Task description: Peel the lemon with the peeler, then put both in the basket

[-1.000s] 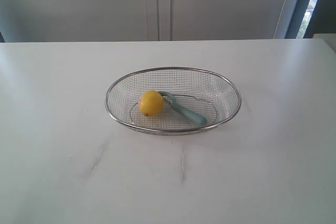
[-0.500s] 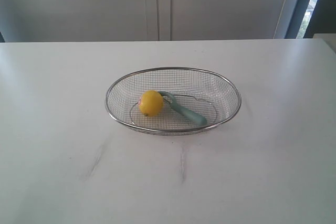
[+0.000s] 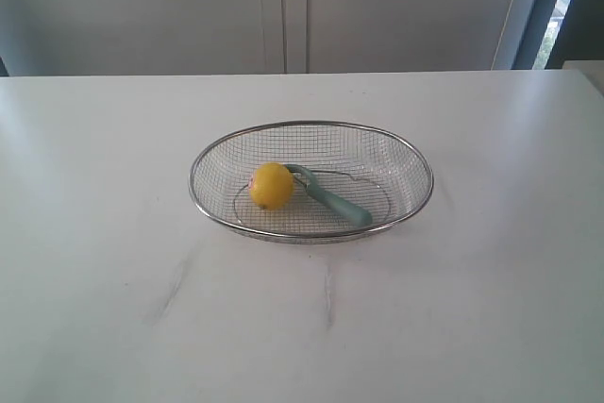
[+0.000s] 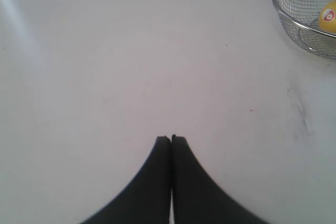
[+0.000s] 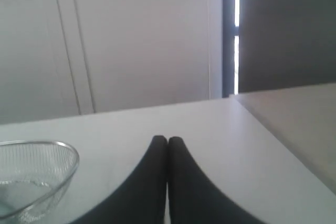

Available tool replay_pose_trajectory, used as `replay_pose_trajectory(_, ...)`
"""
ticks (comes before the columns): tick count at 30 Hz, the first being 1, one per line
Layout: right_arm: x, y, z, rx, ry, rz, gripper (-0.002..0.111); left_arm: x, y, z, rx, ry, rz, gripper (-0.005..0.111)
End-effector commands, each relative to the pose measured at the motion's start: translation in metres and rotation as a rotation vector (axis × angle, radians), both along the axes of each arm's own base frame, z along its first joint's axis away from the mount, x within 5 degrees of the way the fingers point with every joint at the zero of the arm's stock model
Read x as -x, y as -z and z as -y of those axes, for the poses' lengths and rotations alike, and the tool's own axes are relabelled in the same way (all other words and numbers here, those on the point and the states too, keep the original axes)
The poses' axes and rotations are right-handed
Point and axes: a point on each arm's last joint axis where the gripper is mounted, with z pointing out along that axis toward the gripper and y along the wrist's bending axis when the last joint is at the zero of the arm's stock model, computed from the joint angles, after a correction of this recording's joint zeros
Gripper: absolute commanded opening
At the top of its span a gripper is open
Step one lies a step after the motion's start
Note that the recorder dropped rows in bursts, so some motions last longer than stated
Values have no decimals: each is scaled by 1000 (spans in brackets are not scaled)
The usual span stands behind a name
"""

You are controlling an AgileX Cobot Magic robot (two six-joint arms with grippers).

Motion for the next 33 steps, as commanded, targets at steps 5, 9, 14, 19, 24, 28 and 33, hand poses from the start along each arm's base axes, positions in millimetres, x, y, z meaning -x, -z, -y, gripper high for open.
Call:
replay_pose_trajectory(5, 2, 23, 1, 60, 15, -244, 0, 0, 1, 0, 11, 5, 4, 0)
replay_pose_trajectory(9, 3, 24, 1, 65, 15, -262, 0, 0, 1, 0, 11, 5, 4, 0)
replay_pose_trajectory(14, 3, 24, 1, 66, 13, -262, 0, 0, 1, 0, 11, 5, 4, 0)
replay_pose_trajectory(19, 2, 24, -3, 77, -59, -258, 0, 0, 1, 0, 11, 5, 4, 0)
replay_pose_trajectory(24, 2, 24, -8, 88, -146, -254, 0, 0, 1, 0, 11, 5, 4, 0)
replay_pose_trajectory(28, 2, 24, -9, 89, -171, -253, 0, 0, 1, 0, 11, 5, 4, 0)
replay_pose_trajectory(33, 3, 24, -11, 91, -211, -249, 0, 0, 1, 0, 11, 5, 4, 0)
